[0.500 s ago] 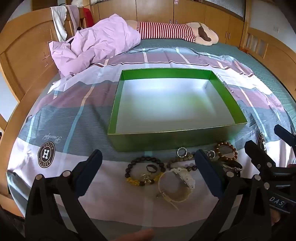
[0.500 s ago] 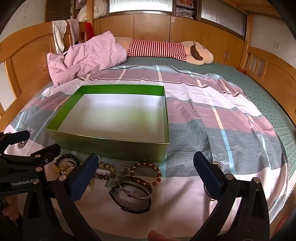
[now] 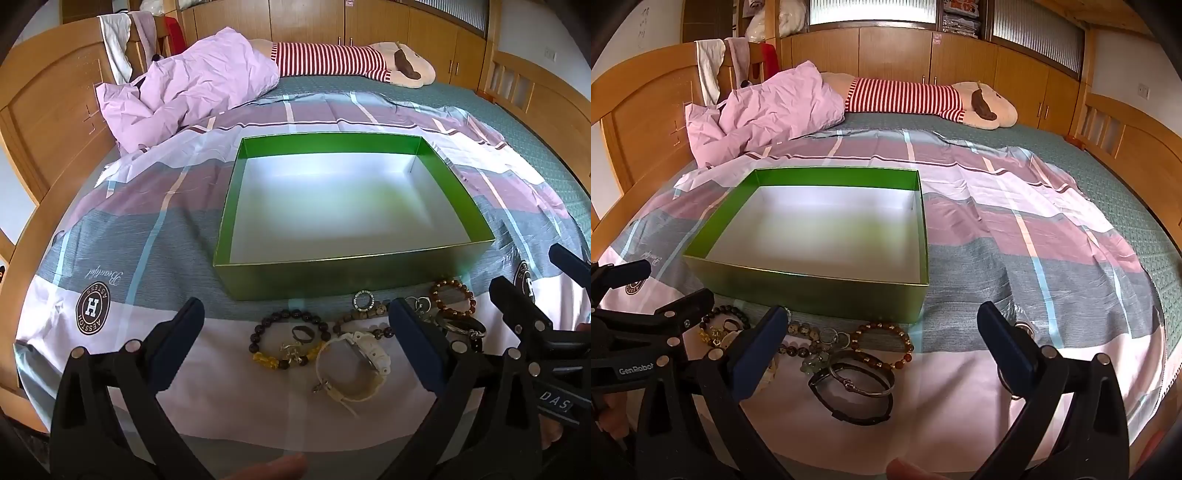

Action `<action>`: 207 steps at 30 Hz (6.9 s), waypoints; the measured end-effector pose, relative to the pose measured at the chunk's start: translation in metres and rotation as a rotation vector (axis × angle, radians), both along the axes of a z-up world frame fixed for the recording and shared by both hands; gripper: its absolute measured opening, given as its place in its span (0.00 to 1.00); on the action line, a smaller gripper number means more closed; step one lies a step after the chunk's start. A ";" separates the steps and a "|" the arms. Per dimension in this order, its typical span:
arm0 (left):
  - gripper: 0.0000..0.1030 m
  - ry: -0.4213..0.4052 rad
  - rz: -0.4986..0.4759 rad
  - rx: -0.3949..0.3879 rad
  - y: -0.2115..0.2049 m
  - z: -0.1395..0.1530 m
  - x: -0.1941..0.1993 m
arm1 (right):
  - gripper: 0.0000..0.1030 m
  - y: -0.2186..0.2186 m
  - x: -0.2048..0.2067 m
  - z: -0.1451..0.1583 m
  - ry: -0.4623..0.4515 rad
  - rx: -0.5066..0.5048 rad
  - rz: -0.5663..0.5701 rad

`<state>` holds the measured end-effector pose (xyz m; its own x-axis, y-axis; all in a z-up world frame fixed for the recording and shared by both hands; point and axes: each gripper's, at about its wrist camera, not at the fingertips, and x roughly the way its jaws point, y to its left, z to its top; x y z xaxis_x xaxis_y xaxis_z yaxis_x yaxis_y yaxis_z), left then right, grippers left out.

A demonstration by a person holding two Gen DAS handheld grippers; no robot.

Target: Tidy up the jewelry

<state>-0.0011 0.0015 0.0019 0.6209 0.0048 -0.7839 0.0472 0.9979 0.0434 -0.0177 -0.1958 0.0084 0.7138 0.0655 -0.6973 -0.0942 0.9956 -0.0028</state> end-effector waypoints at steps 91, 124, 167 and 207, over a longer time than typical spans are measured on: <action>0.70 0.317 -0.079 -0.081 0.008 -0.064 0.018 | 0.43 0.009 0.017 -0.071 0.390 -0.021 0.081; 0.08 0.323 -0.033 -0.099 0.027 -0.063 0.024 | 0.36 -0.022 0.016 -0.061 0.357 0.059 0.006; 0.07 0.156 -0.032 -0.227 0.053 -0.007 0.119 | 0.03 0.021 0.110 -0.016 0.137 0.101 0.154; 0.53 0.339 -0.040 -0.098 0.037 -0.068 0.045 | 0.06 0.027 0.038 -0.067 0.372 0.031 0.245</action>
<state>0.0438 0.0386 -0.0658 0.3231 -0.0995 -0.9411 0.0816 0.9937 -0.0770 0.0202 -0.1686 -0.0586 0.3751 0.2262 -0.8990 -0.3164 0.9428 0.1052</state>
